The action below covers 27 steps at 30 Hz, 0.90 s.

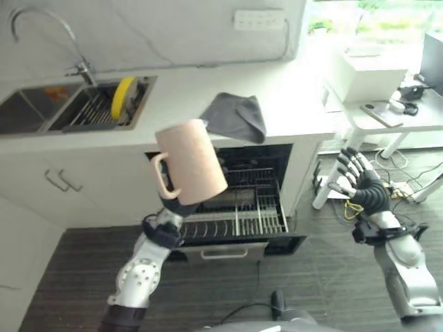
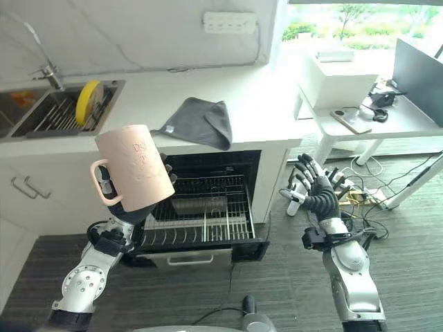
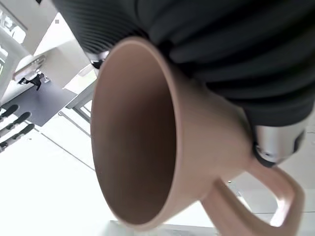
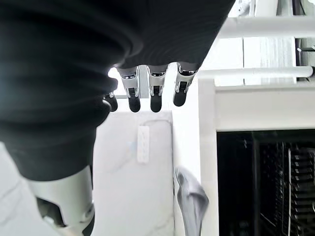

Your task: Place the dishes in the dishwasher.

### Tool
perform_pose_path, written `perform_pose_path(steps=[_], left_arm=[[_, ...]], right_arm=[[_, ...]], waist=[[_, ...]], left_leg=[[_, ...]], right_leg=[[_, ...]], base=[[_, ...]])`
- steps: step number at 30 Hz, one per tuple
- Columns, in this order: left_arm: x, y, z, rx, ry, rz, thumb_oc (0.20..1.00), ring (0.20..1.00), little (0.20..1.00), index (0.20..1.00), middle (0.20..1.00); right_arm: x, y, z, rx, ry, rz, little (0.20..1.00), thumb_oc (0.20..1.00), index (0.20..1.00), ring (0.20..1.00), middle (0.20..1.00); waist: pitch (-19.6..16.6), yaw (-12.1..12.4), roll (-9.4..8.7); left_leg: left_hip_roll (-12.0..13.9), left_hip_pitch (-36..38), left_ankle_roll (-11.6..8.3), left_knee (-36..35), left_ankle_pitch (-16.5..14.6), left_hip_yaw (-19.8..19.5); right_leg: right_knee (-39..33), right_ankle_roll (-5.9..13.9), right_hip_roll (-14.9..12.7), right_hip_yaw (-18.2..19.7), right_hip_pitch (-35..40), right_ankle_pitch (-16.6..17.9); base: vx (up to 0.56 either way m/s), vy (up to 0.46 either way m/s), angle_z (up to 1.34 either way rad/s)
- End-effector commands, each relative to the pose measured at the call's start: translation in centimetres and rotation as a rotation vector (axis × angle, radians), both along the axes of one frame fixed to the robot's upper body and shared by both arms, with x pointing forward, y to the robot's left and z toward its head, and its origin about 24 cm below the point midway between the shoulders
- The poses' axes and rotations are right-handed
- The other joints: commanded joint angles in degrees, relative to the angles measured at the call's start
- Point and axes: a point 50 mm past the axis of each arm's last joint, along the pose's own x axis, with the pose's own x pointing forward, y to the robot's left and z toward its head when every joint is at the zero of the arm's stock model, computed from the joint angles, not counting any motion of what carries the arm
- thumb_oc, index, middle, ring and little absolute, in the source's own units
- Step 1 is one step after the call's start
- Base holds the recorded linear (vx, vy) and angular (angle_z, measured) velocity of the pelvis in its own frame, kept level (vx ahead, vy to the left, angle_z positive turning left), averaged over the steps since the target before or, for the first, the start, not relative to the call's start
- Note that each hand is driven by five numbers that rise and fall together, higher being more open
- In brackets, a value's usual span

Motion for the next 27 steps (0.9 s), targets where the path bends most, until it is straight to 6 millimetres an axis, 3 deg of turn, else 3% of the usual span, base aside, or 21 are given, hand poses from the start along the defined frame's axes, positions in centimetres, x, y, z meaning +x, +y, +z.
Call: perform_pose_path(steps=[1, 2, 3, 6, 10, 16, 23, 27], left_arm=[[-0.5, 0.3, 2.7, -0.034, -0.157, 0.007, 0.200, 0.200, 0.200, 0.200, 0.200], [-0.5, 0.3, 2.7, -0.037, -0.163, 0.004, 0.200, 0.200, 0.200, 0.200, 0.200], [-0.6, 0.4, 2.9, -0.036, -0.180, -0.011, 0.200, 0.200, 0.200, 0.200, 0.200], [-0.1, 0.4, 2.6, -0.048, -0.178, 0.010, 0.200, 0.200, 0.200, 0.200, 0.200], [0.0, 0.4, 2.6, -0.032, -0.172, 0.024, 0.200, 0.200, 0.200, 0.200, 0.200], [1.1, 1.9, 2.1, 0.146, -0.111, 0.215, 0.200, 0.200, 0.200, 0.200, 0.200], [2.4, 2.8, 2.5, 0.344, -0.130, 0.438, 0.200, 0.200, 0.200, 0.200, 0.200], [3.4, 3.0, 2.9, 0.458, -0.147, 0.580, 0.200, 0.200, 0.200, 0.200, 0.200]], right_arm=[[0.3, 0.0, 3.4, -0.020, -0.174, 0.017, 1.000, 1.000, 1.000, 1.000, 1.000], [0.2, -0.2, 3.4, -0.024, -0.176, 0.017, 1.000, 1.000, 1.000, 1.000, 1.000], [0.0, -0.4, 3.5, -0.031, -0.184, 0.010, 1.000, 1.000, 1.000, 1.000, 1.000], [-0.1, -0.5, 3.3, -0.033, -0.175, 0.025, 1.000, 1.000, 1.000, 1.000, 1.000], [-0.7, -0.5, 3.0, -0.022, -0.161, 0.039, 1.000, 1.000, 1.000, 1.000, 1.000], [0.0, 1.0, 3.2, 0.010, -0.124, 0.136, 1.000, 1.000, 1.000, 1.000, 1.000], [1.1, 2.6, 3.3, 0.052, -0.075, 0.269, 1.000, 1.000, 1.000, 1.000, 1.000], [1.7, 3.8, 4.7, 0.037, -0.115, 0.353, 1.000, 1.000, 1.000, 1.000, 1.000]], waist=[[0.5, -0.9, -1.43], [0.6, -1.0, -1.11], [1.0, -1.3, -0.37], [0.3, -2.1, 0.48], [-1.0, -2.7, 0.62], [-1.5, -0.9, -0.31], [-2.1, 0.3, -1.18], [-2.7, 0.9, -1.53]], left_leg=[[0.1, -1.7, 0.38, -1.9, -2.8, 0.0], [-0.1, -1.0, 0.36, -6.3, -2.6, 1.0], [0.8, -0.6, -0.48, -12.1, 0.7, 2.7], [0.5, 1.8, -0.16, -16.4, 0.7, 1.5], [0.2, 2.5, -0.30, -16.4, -0.7, 1.8], [-0.8, 3.1, 0.81, -16.4, -2.3, 0.8], [-0.2, 3.5, 0.69, -16.4, -2.5, 0.8], [0.1, 3.8, 0.49, -16.4, -2.5, 0.9]], right_leg=[[0.0, 4.17, -3.5, 1.0, 2.3, -3.9], [0.0, 4.53, -3.6, 0.5, 2.6, -4.2], [0.0, 4.96, -3.9, -0.9, 3.6, -4.9], [0.0, 5.36, -4.8, -1.5, 3.6, -5.5], [0.0, 6.21, -6.0, -3.2, 3.7, -5.5], [0.0, 7.57, -7.8, -4.6, 3.8, -5.0], [0.0, 7.78, -7.8, -5.6, 4.4, -5.3], [0.0, 7.77, -7.7, -5.9, 4.8, -5.5]], base=[[0.14, 0.043, -0.03], [0.15, 0.138, 0.01], [0.13, 0.160, 0.12], [0.10, 0.203, 0.29], [0.10, 0.133, -0.12], [0.06, 0.102, 0.17], [0.01, 0.014, 0.06], [0.00, -0.009, 0.00]])
